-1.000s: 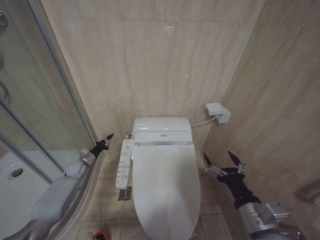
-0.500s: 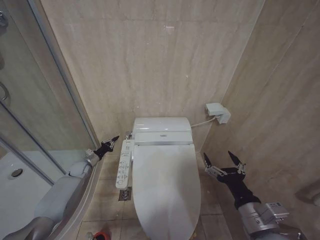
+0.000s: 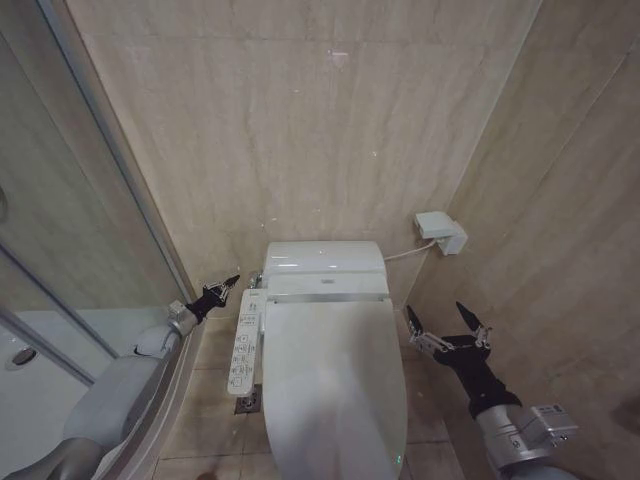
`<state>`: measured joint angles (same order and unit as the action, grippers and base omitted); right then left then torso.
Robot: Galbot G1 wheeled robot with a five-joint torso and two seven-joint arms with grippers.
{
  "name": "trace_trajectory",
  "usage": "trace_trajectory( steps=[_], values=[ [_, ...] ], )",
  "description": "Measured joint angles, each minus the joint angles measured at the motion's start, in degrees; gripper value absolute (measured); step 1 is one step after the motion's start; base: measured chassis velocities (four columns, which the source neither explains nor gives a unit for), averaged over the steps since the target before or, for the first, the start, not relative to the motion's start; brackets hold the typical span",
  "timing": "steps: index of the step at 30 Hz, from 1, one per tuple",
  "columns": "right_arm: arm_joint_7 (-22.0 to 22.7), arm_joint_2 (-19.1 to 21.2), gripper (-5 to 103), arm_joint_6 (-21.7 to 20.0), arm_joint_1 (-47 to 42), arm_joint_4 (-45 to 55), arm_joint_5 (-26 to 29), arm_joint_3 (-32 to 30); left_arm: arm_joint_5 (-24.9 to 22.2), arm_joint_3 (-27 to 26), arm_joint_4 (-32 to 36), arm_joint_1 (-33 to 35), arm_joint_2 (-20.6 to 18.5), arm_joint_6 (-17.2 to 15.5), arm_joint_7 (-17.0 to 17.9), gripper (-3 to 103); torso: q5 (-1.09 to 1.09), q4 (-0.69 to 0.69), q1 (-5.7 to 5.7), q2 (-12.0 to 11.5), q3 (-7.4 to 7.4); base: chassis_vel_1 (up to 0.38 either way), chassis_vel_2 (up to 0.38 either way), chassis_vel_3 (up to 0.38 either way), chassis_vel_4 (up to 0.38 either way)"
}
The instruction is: Open the toilet lid, clean the toilet bowl with a toilet brush, close the toilet lid, and flush.
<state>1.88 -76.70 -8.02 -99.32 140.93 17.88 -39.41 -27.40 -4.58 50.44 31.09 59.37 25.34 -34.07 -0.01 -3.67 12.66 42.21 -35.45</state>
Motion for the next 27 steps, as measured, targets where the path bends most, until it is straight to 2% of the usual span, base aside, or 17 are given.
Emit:
trace_trajectory(
  steps=[4, 14, 27],
  values=[
    [0.0, 0.0, 100, 0.0, 0.0, 0.0, 0.0, 0.0, -0.8, 0.7, -1.0, -0.5, -0.2, 0.7, -4.7, 0, 0.00, 0.02, -0.02, 0.0, 0.01, 0.000, 0.000, 0.000, 0.000],
    [0.0, 0.0, 100, 0.0, 0.0, 0.0, 0.0, 0.0, -1.4, 2.6, -5.2, -3.6, 1.0, 1.6, -6.9, 0, 0.01, 0.01, -0.02, 0.0, 0.00, 0.000, 0.000, 0.000, 0.000],
    [0.0, 0.0, 100, 0.0, 0.0, 0.0, 0.0, 0.0, -0.7, 4.0, -13.0, -8.0, 4.6, 3.3, -9.2, 0, 0.01, 0.01, -0.02, 0.0, 0.01, 0.000, 0.000, 0.000, 0.000]
  ],
)
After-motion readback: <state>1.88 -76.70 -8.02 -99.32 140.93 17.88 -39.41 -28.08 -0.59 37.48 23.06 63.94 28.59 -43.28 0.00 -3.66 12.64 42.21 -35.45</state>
